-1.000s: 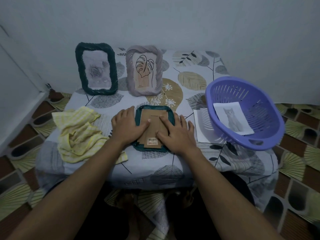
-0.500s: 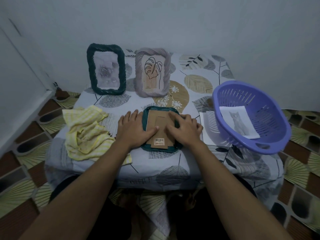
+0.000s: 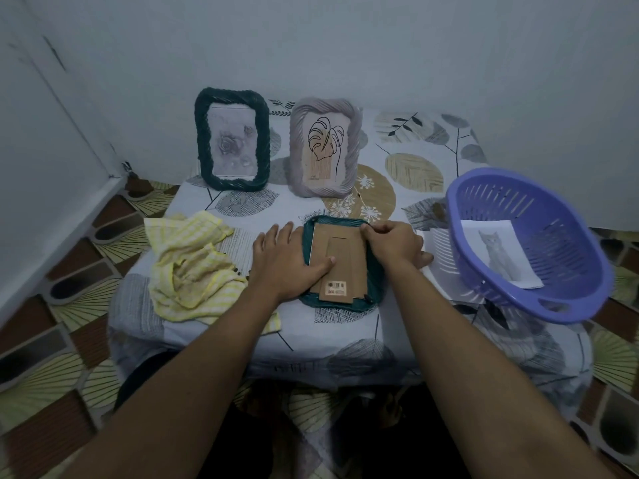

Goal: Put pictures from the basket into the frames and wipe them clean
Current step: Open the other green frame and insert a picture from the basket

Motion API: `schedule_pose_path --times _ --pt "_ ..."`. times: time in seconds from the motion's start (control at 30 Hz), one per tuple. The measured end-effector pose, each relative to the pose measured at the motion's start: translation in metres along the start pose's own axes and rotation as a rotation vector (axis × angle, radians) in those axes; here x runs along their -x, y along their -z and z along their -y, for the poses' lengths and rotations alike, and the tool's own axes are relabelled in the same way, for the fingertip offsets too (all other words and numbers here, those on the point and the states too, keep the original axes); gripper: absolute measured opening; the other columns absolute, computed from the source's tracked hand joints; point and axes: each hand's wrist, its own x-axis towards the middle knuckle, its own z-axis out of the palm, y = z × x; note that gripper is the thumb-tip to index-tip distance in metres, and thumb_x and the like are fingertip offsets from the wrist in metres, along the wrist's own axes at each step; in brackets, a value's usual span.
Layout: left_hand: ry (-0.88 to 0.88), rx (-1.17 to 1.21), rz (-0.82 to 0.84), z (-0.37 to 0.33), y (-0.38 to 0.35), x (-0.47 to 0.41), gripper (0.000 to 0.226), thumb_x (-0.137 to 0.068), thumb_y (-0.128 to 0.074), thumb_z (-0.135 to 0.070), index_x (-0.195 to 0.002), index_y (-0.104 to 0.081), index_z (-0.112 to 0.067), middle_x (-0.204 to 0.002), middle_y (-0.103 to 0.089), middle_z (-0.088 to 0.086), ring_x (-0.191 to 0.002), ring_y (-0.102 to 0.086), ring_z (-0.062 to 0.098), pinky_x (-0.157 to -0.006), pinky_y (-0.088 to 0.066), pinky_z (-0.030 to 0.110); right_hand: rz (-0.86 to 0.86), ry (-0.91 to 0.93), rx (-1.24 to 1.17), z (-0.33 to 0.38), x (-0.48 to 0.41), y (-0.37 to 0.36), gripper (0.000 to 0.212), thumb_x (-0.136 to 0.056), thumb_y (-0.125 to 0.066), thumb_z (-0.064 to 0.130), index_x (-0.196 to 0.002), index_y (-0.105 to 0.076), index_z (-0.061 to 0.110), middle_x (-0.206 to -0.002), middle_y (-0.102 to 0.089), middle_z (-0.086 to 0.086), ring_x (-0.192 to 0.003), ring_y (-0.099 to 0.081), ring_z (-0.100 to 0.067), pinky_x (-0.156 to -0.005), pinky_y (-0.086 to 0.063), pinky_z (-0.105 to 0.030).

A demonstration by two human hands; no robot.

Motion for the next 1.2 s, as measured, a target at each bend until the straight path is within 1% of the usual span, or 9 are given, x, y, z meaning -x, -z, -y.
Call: schedule_pose_path --times 0.1,0.43,0.67,0.8,0.87,0.93,1.03,1.1,1.2 --pt "-0.001 0.004 -0.004 0.0 0.0 0.0 0.11 -0.069 -0.019 -0.092 -0.153 -0.028 -0.021 -0.162 -0.024 0.005 -0.15 -0.016 0.028 -0.12 -0.011 0.052 -0.008 -0.018 -0.02 0.001 -0.002 -0.001 0.028 -0.08 -0.069 0.06 -0.096 -0.074 0.038 -0.111 -0.07 0.01 -0.121 -0.05 -0.023 -0.096 -0.026 -0.045" --pt "-0.004 0.018 -0.005 0.0 0.0 0.0 0.107 -0.07 -0.021 -0.091 -0.152 -0.029 -0.022 -0.162 -0.024 0.004 -0.15 -0.016 0.028 -0.12 -0.011 0.052 -0.005 -0.012 -0.023 -0.001 -0.002 -0.001 0.017 -0.091 -0.062 0.039 -0.101 -0.075 0.037 -0.114 -0.07 0.007 -0.121 -0.05 -0.024 -0.1 -0.024 -0.045" --pt "-0.002 0.014 0.002 -0.001 0.001 0.001 0.105 -0.073 -0.025 -0.09 -0.152 -0.028 -0.022 -0.163 -0.024 0.004 -0.15 -0.015 0.027 -0.12 -0.011 0.051 -0.043 0.002 0.017 0.0 0.0 -0.001 0.019 -0.092 -0.062 0.041 -0.106 -0.074 0.038 -0.113 -0.071 0.003 -0.12 -0.052 -0.025 -0.102 -0.025 -0.043" --pt "0.0 0.01 -0.001 -0.002 0.003 0.001 0.104 -0.073 -0.026 -0.089 -0.152 -0.029 -0.021 -0.162 -0.024 0.004 -0.15 -0.016 0.027 -0.12 -0.011 0.051 -0.009 0.075 0.045 -0.002 0.009 0.004 0.026 -0.097 -0.052 0.041 -0.113 -0.072 0.034 -0.117 -0.068 -0.002 -0.126 -0.044 -0.027 -0.101 -0.024 -0.041" --pt "-0.002 0.009 -0.002 -0.002 0.003 0.001 0.105 -0.072 -0.025 -0.089 -0.152 -0.029 -0.021 -0.162 -0.025 0.005 -0.15 -0.017 0.028 -0.119 -0.012 0.05 0.045 0.139 0.048 -0.004 0.018 0.007 0.033 -0.098 -0.046 0.039 -0.123 -0.065 0.028 -0.123 -0.063 -0.006 -0.131 -0.038 -0.029 -0.103 -0.023 -0.042" --pt "-0.004 0.006 -0.001 -0.003 0.003 0.002 0.104 -0.073 -0.026 -0.089 -0.152 -0.029 -0.021 -0.162 -0.025 0.005 -0.149 -0.017 0.028 -0.119 -0.013 0.05 0.11 0.214 0.05 -0.009 0.026 0.008 0.043 -0.098 -0.045 0.039 -0.138 -0.052 0.025 -0.135 -0.056 -0.009 -0.136 -0.033 -0.029 -0.108 -0.021 -0.044" --pt "-0.005 0.003 0.002 -0.004 0.005 0.003 0.104 -0.074 -0.028 -0.087 -0.153 -0.028 -0.02 -0.162 -0.024 0.005 -0.149 -0.017 0.028 -0.118 -0.013 0.05 0.196 0.376 0.151 -0.023 0.041 0.003 0.059 -0.099 -0.041 0.042 -0.154 -0.028 0.026 -0.159 -0.031 -0.003 -0.146 -0.023 -0.026 -0.115 -0.015 -0.048" --pt "-0.004 0.019 0.006 -0.004 0.005 0.002 0.105 -0.074 -0.027 -0.088 -0.153 -0.028 -0.02 -0.163 -0.024 0.005 -0.15 -0.016 0.028 -0.119 -0.013 0.05 0.21 0.456 0.217 -0.033 0.049 -0.001 0.056 -0.103 -0.033 0.042 -0.157 -0.021 0.03 -0.165 -0.019 -0.002 -0.149 -0.017 -0.025 -0.118 -0.009 -0.049" --pt "-0.009 0.046 0.022 -0.003 0.006 0.003 0.107 -0.074 -0.027 -0.089 -0.154 -0.026 -0.018 -0.163 -0.022 0.006 -0.15 -0.015 0.028 -0.119 -0.011 0.05 0.225 0.51 0.289 -0.044 0.055 -0.004 0.053 -0.106 -0.024 0.047 -0.157 -0.016 0.038 -0.167 -0.008 -0.003 -0.152 -0.011 -0.025 -0.121 -0.004 -0.049"
